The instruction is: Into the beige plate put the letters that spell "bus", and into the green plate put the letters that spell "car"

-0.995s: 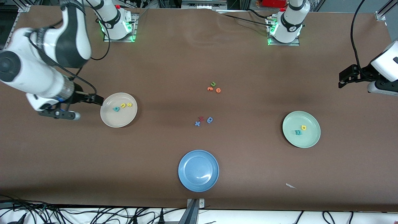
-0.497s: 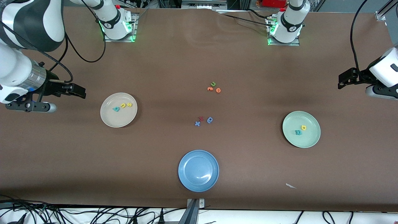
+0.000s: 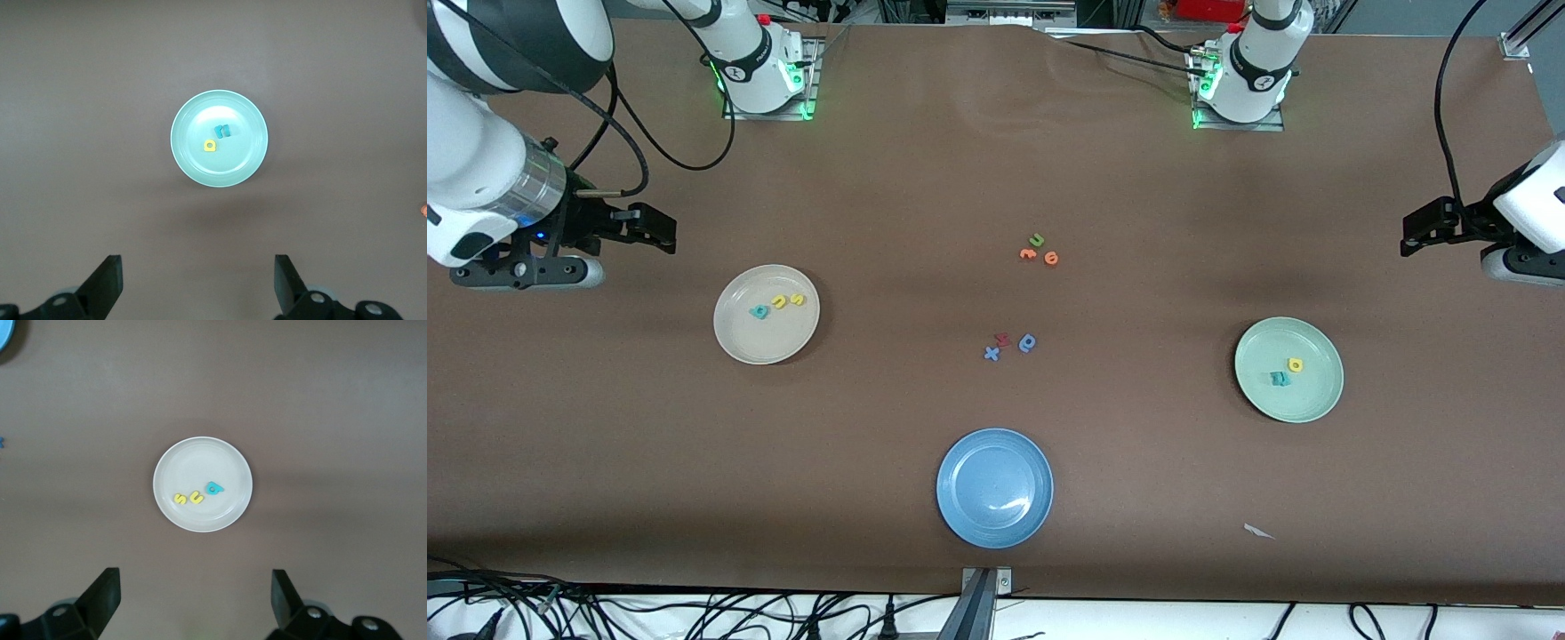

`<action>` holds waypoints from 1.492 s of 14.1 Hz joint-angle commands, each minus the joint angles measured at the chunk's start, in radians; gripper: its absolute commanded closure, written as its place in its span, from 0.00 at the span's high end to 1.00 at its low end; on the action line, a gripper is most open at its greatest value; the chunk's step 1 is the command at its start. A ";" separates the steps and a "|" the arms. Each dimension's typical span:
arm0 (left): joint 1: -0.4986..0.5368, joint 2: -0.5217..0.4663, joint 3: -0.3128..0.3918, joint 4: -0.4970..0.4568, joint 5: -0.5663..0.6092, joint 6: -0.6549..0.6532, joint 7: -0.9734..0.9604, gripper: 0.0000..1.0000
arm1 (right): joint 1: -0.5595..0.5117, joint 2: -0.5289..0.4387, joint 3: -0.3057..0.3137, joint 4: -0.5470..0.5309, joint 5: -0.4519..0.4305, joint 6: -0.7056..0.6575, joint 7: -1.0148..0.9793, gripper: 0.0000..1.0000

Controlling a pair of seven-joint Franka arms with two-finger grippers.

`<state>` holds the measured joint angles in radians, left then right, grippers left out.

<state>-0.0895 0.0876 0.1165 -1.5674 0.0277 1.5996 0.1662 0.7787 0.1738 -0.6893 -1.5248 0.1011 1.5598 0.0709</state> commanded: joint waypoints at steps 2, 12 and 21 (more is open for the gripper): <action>-0.001 0.000 0.000 0.010 -0.026 -0.015 0.023 1.00 | -0.258 -0.125 0.343 -0.127 -0.125 0.078 0.121 1.00; -0.001 -0.005 -0.021 0.010 -0.025 -0.018 0.023 1.00 | -0.713 -0.183 0.682 -0.156 -0.116 0.098 0.049 1.00; -0.001 -0.006 -0.023 0.010 -0.025 -0.018 0.024 1.00 | -0.742 -0.232 0.686 -0.240 -0.101 0.152 -0.013 1.00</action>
<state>-0.0920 0.0873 0.0918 -1.5663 0.0275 1.5983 0.1662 0.0734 -0.0669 -0.0225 -1.7801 -0.0082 1.7100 0.0907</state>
